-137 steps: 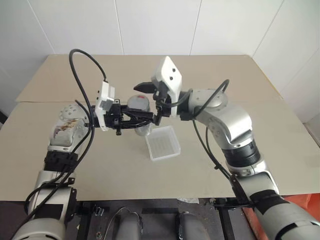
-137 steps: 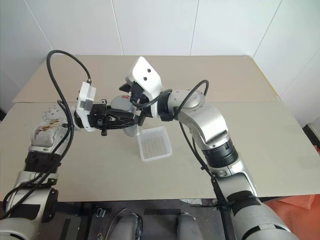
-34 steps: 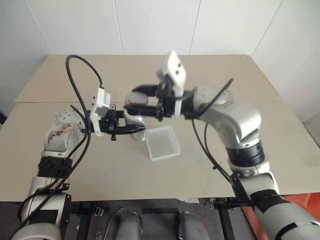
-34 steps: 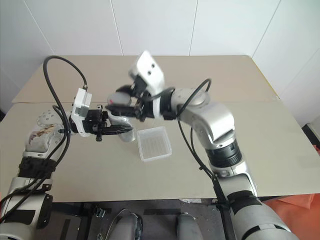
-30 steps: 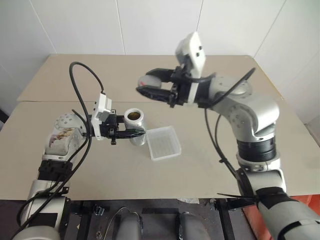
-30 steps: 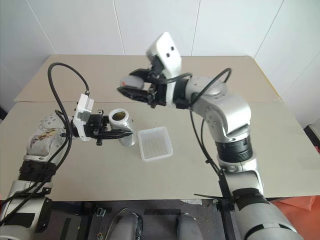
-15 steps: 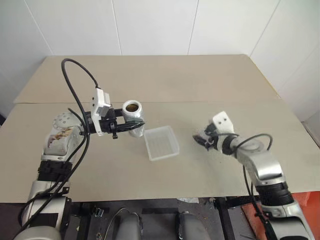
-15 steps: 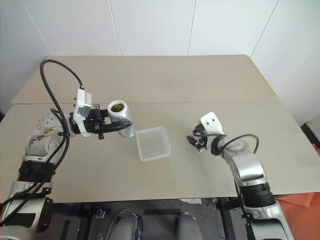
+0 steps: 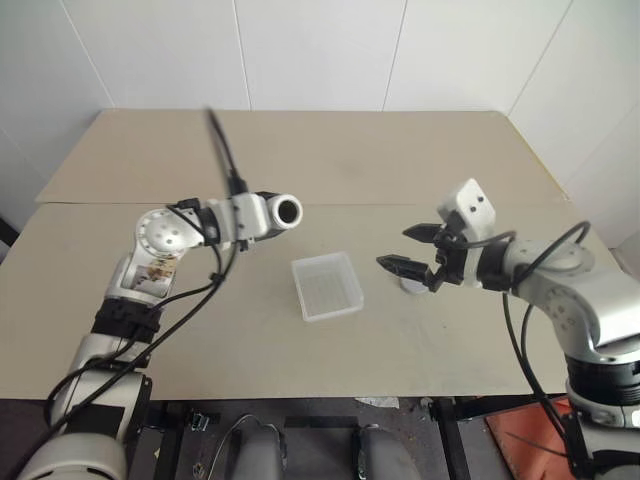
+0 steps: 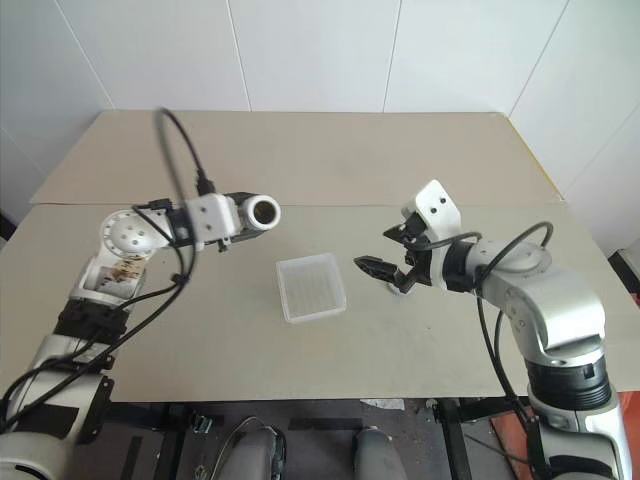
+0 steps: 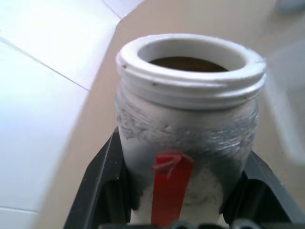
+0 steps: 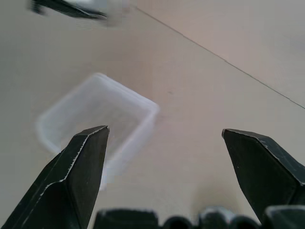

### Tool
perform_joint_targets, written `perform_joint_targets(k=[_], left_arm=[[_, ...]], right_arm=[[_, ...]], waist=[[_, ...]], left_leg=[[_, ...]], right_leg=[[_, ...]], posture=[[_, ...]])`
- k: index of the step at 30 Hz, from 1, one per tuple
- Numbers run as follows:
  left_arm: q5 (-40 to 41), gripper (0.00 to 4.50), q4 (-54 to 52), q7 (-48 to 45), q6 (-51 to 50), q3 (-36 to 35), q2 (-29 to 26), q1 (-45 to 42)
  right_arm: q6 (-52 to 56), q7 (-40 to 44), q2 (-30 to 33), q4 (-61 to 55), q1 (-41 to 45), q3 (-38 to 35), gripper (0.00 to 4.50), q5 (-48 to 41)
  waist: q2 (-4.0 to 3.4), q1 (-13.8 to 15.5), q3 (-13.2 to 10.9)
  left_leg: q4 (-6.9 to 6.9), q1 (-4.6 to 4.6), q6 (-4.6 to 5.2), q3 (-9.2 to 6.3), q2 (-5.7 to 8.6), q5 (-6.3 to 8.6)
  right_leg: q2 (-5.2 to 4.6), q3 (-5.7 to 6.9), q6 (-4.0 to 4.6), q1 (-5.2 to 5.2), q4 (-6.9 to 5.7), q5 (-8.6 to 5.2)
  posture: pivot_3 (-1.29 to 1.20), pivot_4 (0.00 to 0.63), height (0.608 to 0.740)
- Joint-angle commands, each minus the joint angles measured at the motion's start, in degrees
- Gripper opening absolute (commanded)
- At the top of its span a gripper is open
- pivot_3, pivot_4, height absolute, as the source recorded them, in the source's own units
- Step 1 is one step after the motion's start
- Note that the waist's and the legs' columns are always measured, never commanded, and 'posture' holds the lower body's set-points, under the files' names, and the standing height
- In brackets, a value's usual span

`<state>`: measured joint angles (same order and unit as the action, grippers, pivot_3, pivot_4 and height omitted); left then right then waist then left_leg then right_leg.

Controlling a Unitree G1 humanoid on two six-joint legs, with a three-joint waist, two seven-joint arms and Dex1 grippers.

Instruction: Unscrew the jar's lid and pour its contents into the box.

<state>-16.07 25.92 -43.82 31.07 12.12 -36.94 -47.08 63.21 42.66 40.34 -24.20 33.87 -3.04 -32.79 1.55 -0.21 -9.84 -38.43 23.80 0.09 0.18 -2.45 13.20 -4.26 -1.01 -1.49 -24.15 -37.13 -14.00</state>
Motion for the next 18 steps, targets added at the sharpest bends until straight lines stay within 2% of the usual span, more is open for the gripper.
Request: perform_joint_targets(k=[1,5,7,9,13,18], left_arm=[[-22.45,1.91,4.53,20.6,16.35,6.67,-3.82,-7.8],[-51.76,1.91,4.15,50.17,19.5,19.54,-7.47,-18.62],[-59.14,1.91,4.25,58.99,18.64,24.26,-7.56,-21.31],[-61.76,1.91,3.71,62.25,16.94,26.22,-6.4,-21.61],[-71.65,1.91,-4.82,63.97,9.75,30.48,-6.3,-19.84],[-73.3,1.91,-5.17,64.8,4.38,30.72,-2.81,-21.32]], right_arm=[[3.27,3.42,2.33,-0.18,3.34,0.39,4.47,-4.01],[2.28,6.35,4.54,1.01,5.29,2.27,4.47,-4.89],[1.74,7.08,4.94,1.62,5.86,2.62,4.47,-5.04],[1.22,7.53,5.14,2.04,6.0,2.74,4.47,-5.02],[1.1,7.51,4.19,2.97,6.34,2.01,4.47,-5.66],[0.85,6.53,3.08,2.38,6.07,0.83,4.47,-6.33]], waist=[[0.0,0.08,0.0],[0.03,0.71,-0.02],[0.02,0.86,-0.01],[0.02,0.87,-0.01],[0.03,0.81,-0.02],[0.03,0.89,-0.02]], left_leg=[[0.01,0.03,0.0,0.0,0.02,0.0],[0.02,0.11,0.0,0.03,0.09,0.0],[0.0,0.21,0.0,0.03,0.18,0.0],[0.0,0.22,0.0,0.04,0.26,0.0],[-0.09,0.36,0.0,0.02,0.27,0.0],[-0.2,0.42,0.0,0.0,0.26,0.0]], right_leg=[[-0.01,-0.01,-0.01,-0.03,0.01,0.02],[-0.11,0.0,-0.1,-0.06,0.07,0.04],[-0.18,-0.01,-0.18,-0.1,0.1,0.07],[-0.26,-0.03,-0.24,-0.1,0.06,0.08],[-0.27,-0.02,-0.27,-0.21,0.01,0.1],[-0.26,0.0,-0.26,-0.23,0.0,0.1]], posture=[[0.0,0.15,0.74],[0.0,0.15,0.74],[0.0,0.15,0.74],[0.0,0.15,0.74],[0.0,0.15,0.74],[0.0,0.15,0.74]])
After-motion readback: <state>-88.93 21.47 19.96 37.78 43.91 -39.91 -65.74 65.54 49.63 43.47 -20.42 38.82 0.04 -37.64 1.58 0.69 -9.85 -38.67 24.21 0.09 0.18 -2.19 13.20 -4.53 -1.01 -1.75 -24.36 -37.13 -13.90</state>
